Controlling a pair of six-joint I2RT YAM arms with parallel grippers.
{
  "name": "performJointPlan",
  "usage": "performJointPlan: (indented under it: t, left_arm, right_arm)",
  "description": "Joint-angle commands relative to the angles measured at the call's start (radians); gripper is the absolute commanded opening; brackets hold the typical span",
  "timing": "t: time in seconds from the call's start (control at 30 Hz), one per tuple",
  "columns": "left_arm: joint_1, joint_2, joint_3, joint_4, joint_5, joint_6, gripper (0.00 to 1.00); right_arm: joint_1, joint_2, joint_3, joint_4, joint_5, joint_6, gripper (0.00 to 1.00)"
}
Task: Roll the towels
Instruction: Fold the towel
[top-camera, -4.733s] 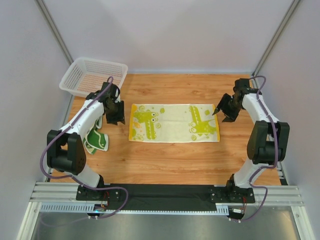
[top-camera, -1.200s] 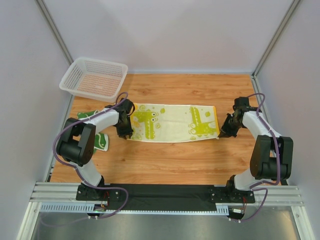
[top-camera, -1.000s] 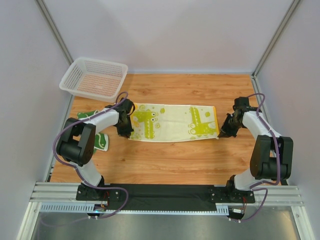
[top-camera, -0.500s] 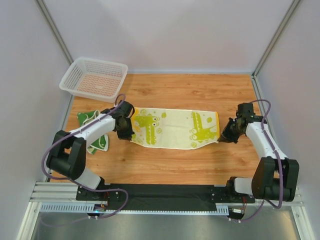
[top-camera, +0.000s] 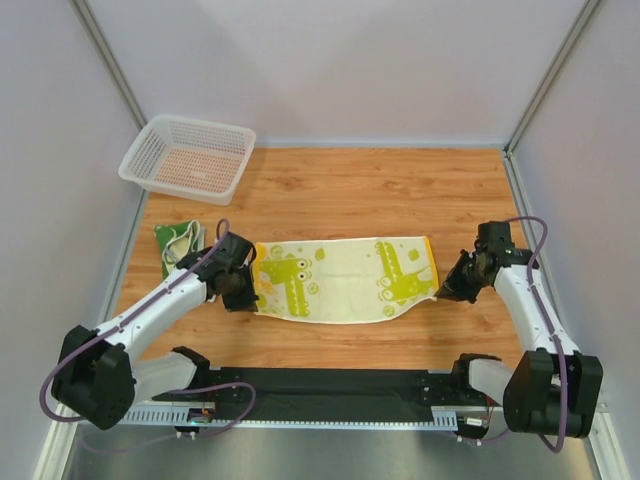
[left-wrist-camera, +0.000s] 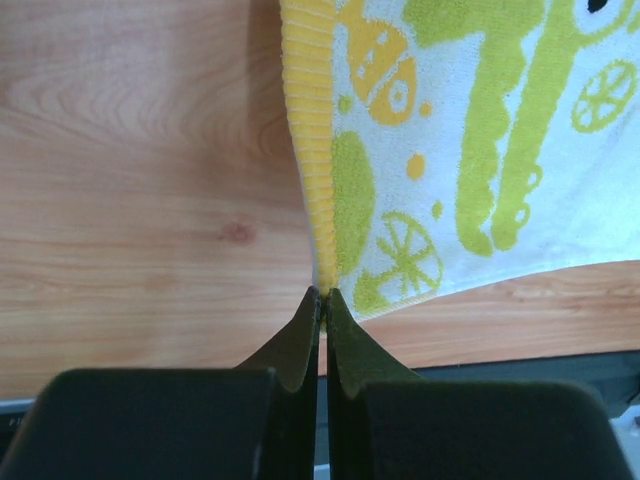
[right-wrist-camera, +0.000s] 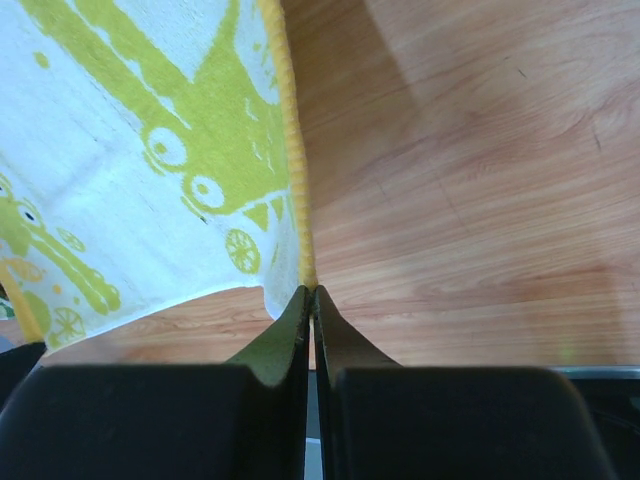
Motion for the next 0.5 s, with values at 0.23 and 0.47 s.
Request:
performJointPlan:
  t: [0.23, 0.47]
  left_arm:
    - [-0.007, -0.099, 0.069, -0.109, 0.015, 0.041, 0.0]
    - [-0.005, 0.017, 0.224, -0.155, -0.014, 0.092, 0.0]
  right_arm:
    - [0.001, -0.005, 0.068, -0.032, -0.038, -0.002, 0.0]
    - [0.001, 0.097, 0.192, -0.071, -0.006, -0.017, 0.0]
